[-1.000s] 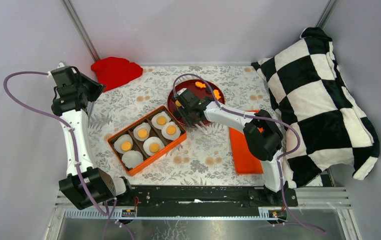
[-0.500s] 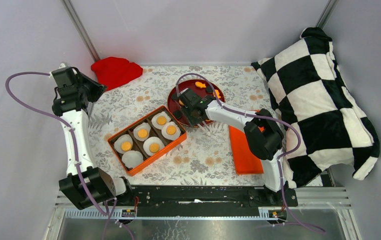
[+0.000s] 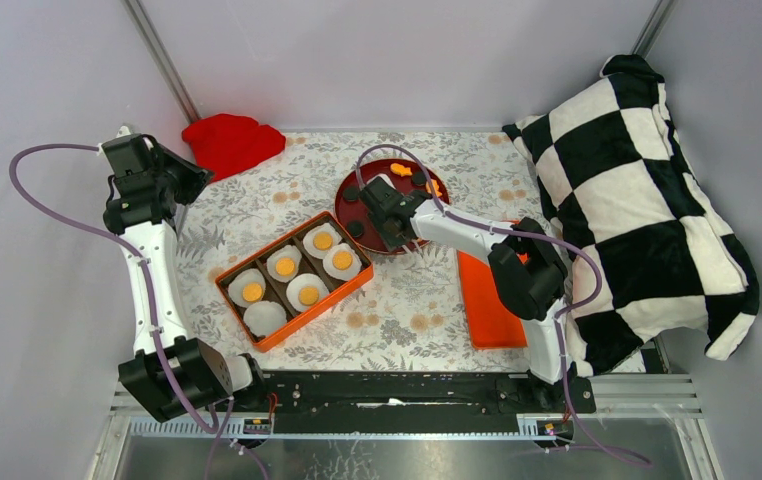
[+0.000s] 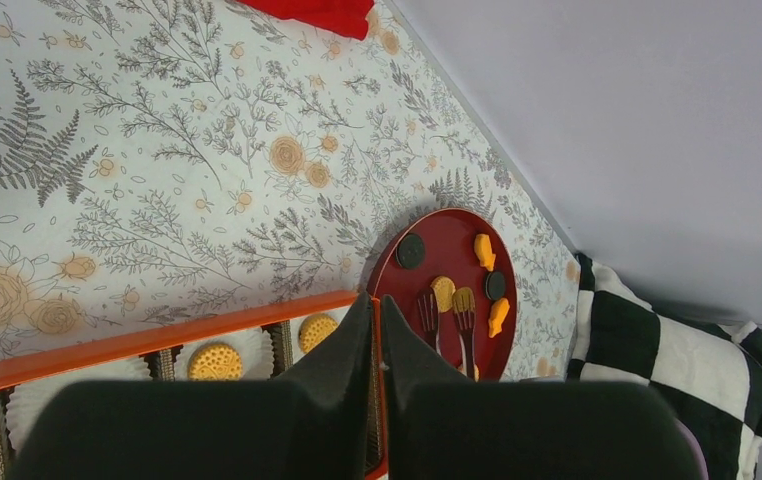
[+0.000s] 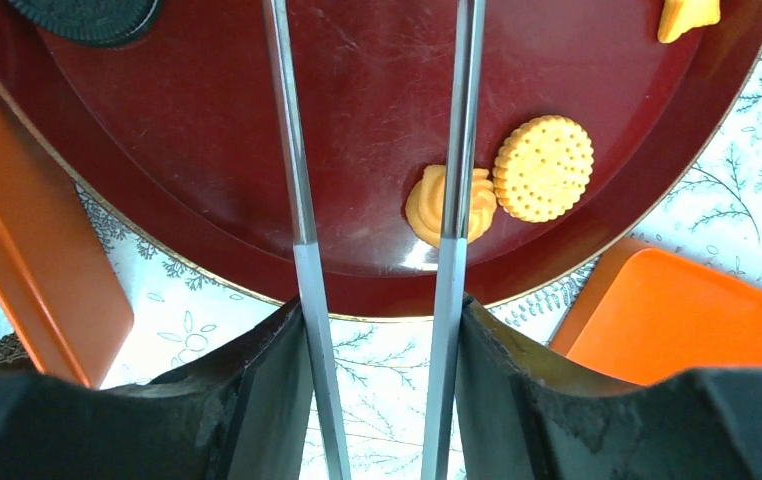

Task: Pack the cookies

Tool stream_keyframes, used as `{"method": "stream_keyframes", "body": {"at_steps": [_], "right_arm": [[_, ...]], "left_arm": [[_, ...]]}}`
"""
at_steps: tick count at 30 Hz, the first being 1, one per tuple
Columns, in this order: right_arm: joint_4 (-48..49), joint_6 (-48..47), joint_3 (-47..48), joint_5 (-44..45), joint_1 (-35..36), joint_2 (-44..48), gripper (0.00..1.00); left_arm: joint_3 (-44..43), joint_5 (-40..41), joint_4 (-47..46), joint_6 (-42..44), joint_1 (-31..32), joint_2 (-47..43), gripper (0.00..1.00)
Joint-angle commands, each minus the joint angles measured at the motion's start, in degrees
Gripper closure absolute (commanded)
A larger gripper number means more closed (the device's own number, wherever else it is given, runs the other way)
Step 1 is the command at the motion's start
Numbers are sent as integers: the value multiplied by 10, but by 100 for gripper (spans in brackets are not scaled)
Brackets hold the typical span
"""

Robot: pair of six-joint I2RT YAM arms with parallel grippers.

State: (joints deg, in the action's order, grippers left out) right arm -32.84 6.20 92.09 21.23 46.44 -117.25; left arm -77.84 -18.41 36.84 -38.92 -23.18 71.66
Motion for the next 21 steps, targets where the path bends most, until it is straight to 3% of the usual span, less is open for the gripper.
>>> {"method": "stream_keyframes", "body": {"at_steps": [1, 14, 21], "right_arm": [[2, 6, 16, 40, -2, 38, 46], [-15, 22, 12, 89, -3, 59, 42], [-11, 40, 9, -4, -29, 27, 42]], "left_arm": [[-1, -12, -21, 3, 3, -6, 91], [3, -10, -21, 6, 3, -9, 91], [6, -11, -21, 8, 4, -5, 91]]}}
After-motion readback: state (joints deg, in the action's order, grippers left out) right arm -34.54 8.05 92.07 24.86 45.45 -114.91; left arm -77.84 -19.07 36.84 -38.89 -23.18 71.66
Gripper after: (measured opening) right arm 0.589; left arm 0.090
